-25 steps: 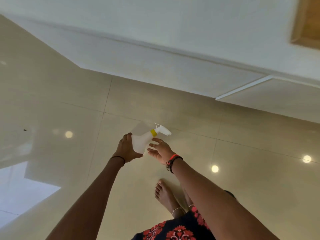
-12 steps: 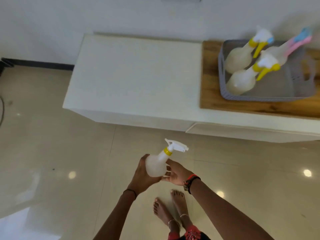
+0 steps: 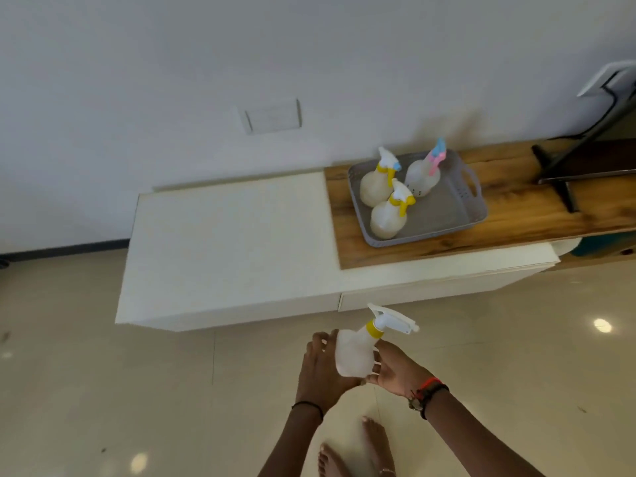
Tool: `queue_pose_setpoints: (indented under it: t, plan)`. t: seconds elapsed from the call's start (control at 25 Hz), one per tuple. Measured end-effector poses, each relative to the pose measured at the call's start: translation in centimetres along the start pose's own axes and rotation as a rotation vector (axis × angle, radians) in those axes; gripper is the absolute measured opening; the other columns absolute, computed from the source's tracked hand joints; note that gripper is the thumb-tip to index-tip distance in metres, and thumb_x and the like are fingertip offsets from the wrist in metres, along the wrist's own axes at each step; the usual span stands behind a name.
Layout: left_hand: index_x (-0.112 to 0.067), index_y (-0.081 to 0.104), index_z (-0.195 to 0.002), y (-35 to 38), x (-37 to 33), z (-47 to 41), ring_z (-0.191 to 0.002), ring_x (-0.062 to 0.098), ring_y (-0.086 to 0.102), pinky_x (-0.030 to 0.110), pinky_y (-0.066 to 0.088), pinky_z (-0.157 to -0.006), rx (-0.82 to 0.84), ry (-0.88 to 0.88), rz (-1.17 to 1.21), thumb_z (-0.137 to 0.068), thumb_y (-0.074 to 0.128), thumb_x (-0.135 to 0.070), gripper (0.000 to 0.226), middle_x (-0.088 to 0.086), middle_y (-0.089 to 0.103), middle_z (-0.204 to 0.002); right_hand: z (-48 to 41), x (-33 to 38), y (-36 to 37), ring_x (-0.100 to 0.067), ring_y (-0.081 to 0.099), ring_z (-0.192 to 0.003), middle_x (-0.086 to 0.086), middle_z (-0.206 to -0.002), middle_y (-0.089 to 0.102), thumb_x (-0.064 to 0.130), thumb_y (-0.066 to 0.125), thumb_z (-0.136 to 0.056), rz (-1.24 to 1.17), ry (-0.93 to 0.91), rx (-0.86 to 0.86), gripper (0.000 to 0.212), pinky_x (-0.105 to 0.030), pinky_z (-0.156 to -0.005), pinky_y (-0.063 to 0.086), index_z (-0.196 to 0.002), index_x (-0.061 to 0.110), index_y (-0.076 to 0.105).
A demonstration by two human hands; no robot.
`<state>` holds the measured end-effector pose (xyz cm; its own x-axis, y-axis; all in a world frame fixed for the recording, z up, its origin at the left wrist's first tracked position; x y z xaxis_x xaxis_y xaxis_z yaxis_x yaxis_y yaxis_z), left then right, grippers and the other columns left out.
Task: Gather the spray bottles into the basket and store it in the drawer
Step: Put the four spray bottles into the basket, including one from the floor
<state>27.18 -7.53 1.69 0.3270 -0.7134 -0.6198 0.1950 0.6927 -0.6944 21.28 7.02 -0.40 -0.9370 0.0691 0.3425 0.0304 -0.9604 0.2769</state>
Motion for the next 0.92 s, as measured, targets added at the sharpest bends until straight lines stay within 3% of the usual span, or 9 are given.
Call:
queue_pose_setpoints:
  t: [0.2,0.32,0.56,0.68,0.84,0.92]
  plan:
    - [-0.015,0.029,-0.144,0.7,-5.6,-3.2,-0.12,0.017,0.038,0.023,0.04,-0.099,0.025,0.045,0.11,-0.057,0.078,-0.055,0.107,0.0,0.037,-0.134,1.8,4.5,-3.5,-0.031,0.06,-0.096,-0.008,-0.104,0.066,0.03,0.053,-0.092,-0.061,-0.092,-0.063,0.021,-0.036,-0.055,0.055,-0.103,0.019,0.067]
    - [-0.016,0.035,-0.137,2.0,-9.0,-5.4,-0.12,0.013,0.04,0.015,0.034,-0.098,0.035,0.034,0.207,-0.057,0.081,-0.049,0.099,-0.002,0.04,-0.132,2.7,7.8,-6.0,-0.03,0.059,-0.098,-0.006,-0.107,0.065,0.032,0.056,-0.091,-0.081,-0.135,-0.1,0.018,-0.038,-0.057,0.056,-0.103,0.024,0.066]
    - [-0.021,0.029,-0.144,4.3,-16.9,-12.0,-0.124,0.015,0.04,0.022,0.04,-0.102,0.042,0.024,0.251,-0.063,0.08,-0.04,0.098,-0.002,0.034,-0.133,3.4,15.9,-10.8,-0.026,0.058,-0.104,-0.003,-0.109,0.067,0.036,0.05,-0.092,-0.129,-0.213,-0.157,0.021,-0.039,-0.069,0.054,-0.101,0.026,0.066]
    - [-0.021,0.027,-0.147,5.1,-21.3,-16.0,-0.131,0.017,0.034,0.028,0.037,-0.108,0.041,0.014,0.262,-0.065,0.08,-0.038,0.1,0.0,0.034,-0.139,2.9,20.7,-13.4,-0.025,0.056,-0.11,-0.003,-0.116,0.064,0.03,0.046,-0.096,-0.133,-0.269,-0.18,0.027,-0.04,-0.077,0.051,-0.118,0.022,0.06]
    - [-0.016,0.029,-0.146,5.5,-25.9,-21.4,-0.135,0.019,0.034,0.032,0.036,-0.112,0.023,0.024,0.298,-0.065,0.082,-0.03,0.099,0.004,0.037,-0.141,2.1,26.9,-15.9,-0.023,0.051,-0.106,-0.001,-0.115,0.054,0.015,0.037,-0.102,-0.126,-0.345,-0.217,0.041,-0.035,-0.086,0.045,-0.143,0.013,0.036]
    - [-0.012,0.027,-0.147,5.5,-27.3,-23.6,-0.135,0.02,0.037,0.031,0.037,-0.111,0.023,0.018,0.312,-0.067,0.083,-0.027,0.099,0.007,0.035,-0.142,1.9,29.6,-16.4,-0.027,0.047,-0.123,-0.004,-0.131,0.052,0.025,0.041,-0.1,-0.117,-0.368,-0.206,0.044,-0.046,-0.101,0.043,-0.143,0.017,0.036]
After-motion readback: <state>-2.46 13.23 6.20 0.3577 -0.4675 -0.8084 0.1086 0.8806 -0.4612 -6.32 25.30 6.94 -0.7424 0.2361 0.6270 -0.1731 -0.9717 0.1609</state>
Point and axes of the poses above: each hand's wrist, its own z-axis away from the middle knuckle, its own y-axis out of the palm, x = y × z, the point moved 1 cm from there along -z, towards the middle knuckle
